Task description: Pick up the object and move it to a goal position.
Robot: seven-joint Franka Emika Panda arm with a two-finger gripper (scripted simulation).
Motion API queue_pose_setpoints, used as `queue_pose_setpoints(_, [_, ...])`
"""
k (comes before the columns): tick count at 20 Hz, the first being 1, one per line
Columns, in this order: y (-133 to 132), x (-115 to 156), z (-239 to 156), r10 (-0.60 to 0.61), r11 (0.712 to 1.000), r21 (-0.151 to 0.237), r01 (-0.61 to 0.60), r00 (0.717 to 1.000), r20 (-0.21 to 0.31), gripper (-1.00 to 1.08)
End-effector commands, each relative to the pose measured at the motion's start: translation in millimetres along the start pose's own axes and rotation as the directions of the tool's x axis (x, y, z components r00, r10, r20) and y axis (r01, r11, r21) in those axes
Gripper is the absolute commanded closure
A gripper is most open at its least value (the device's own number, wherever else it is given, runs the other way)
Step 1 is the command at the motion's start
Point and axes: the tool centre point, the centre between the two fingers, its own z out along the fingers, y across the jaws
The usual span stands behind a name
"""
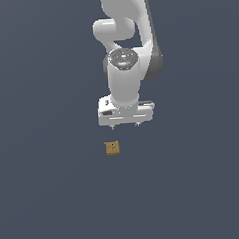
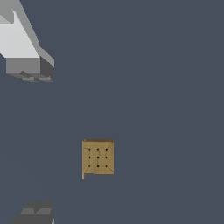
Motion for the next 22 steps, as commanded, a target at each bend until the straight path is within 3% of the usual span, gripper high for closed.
queue_pose_setpoints(1, [0.0,0.0,0.0,0.0,1.0,0.0,0.0,1.0,0.0,-0.92])
queue_pose_setpoints(11, [21.1,5.6,-17.3,0.025,0.999,-0.019,-0.025,1.0,-0.014,-0.92])
queue_pose_setpoints(22, [21.7,6.4,-11.7,0.082,0.996,-0.014,-0.083,0.996,-0.014,-0.92])
